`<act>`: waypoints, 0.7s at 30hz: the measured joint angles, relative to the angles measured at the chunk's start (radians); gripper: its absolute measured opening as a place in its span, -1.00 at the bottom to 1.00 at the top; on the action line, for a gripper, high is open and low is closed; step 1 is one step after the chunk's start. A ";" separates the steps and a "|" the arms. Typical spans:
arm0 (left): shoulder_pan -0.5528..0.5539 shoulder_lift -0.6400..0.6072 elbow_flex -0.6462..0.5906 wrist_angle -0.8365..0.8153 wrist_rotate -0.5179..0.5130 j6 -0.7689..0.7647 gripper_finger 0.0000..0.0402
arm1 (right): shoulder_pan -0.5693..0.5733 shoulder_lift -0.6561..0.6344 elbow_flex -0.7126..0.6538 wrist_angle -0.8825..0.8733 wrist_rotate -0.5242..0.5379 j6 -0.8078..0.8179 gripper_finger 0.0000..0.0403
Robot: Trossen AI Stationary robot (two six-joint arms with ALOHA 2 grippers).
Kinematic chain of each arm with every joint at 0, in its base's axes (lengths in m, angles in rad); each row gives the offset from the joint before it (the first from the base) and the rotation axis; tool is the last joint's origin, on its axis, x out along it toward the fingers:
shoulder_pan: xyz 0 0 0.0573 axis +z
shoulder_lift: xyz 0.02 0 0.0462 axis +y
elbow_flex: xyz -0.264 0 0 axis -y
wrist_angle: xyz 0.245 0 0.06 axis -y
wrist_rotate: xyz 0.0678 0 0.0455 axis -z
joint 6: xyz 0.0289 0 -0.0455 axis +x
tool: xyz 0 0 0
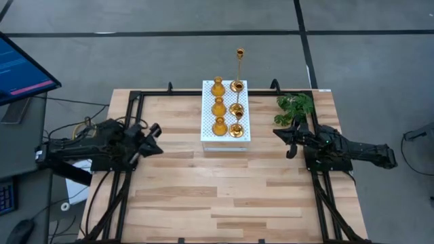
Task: Pick & Place candle stick holders
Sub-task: Return to Home Position
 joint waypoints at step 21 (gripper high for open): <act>-0.005 0.023 -0.004 -0.049 -0.061 0.070 -0.95 | 0.000 0.000 0.000 0.000 0.000 0.000 -1.00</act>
